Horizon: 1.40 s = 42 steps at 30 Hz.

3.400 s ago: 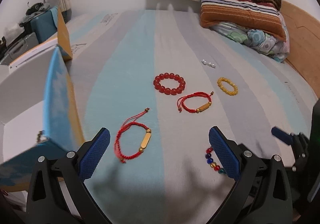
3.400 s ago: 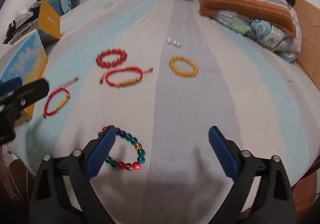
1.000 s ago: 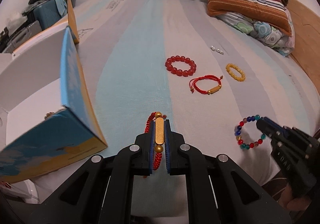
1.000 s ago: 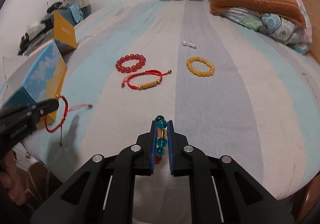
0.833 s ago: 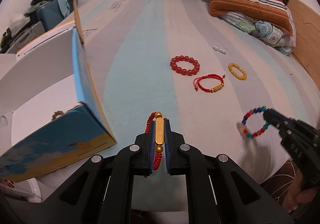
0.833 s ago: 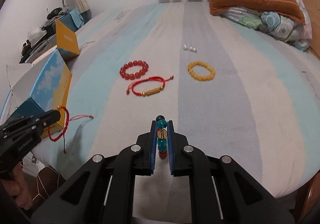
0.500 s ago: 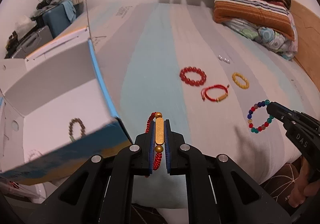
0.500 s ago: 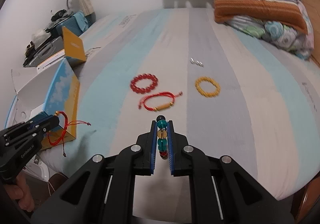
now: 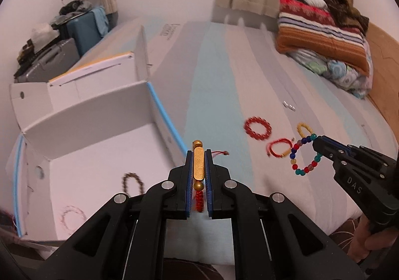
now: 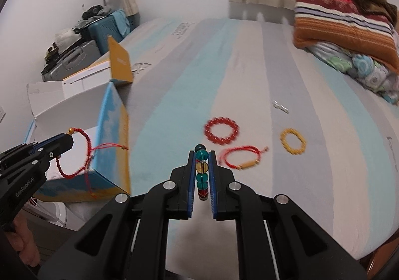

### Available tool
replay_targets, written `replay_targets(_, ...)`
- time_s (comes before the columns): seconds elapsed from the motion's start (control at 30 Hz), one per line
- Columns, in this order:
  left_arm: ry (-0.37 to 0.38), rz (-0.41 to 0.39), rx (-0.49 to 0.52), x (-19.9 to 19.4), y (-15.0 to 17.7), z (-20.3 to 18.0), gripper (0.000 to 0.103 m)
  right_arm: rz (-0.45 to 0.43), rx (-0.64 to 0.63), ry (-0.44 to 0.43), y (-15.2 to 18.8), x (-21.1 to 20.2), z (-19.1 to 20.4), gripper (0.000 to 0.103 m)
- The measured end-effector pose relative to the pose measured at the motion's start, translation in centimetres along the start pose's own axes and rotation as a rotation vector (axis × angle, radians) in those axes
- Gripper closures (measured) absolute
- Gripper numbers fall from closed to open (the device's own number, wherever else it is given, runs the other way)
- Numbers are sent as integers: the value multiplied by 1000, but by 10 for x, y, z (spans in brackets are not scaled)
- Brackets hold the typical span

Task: Organize jewelry
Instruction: 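Carry both bracelets into the white box and open both tools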

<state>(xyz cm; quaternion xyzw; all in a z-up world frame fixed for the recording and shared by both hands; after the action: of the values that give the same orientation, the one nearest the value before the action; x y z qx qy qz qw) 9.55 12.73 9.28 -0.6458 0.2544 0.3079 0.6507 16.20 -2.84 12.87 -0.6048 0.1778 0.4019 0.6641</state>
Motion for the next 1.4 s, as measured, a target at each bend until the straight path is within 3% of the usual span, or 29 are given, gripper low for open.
replay_targets(0.5, -140, -23, -88, -31, 6, 108, 95, -18, -138, -92, -33, 12, 126, 94)
replay_targets(0.83, -212, 24, -180, -36, 35, 179, 95, 11, -223, -167, -24, 28, 207, 94)
replay_targets(1.07, -246, 130, -246, -21, 62, 214, 95, 101, -272, -177, 2, 57, 245, 94)
replay_targets(1.4, -178, 247, -262, 12, 91, 220, 95, 279, -266, -149, 30, 103, 256, 94)
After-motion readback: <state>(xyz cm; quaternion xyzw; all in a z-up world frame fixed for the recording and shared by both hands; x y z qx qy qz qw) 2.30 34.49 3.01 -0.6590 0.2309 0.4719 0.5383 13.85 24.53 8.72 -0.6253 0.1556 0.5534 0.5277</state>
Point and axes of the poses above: each gripper's, at about its wrist camera, not at the fingertips, and x roughly the way its jaws point, z to its left, y to its underside, the point moved 1 cm from there along x, roughly the way its jaws point, and after that the axes turned 6 degrees about x, right-handed, at the moved point
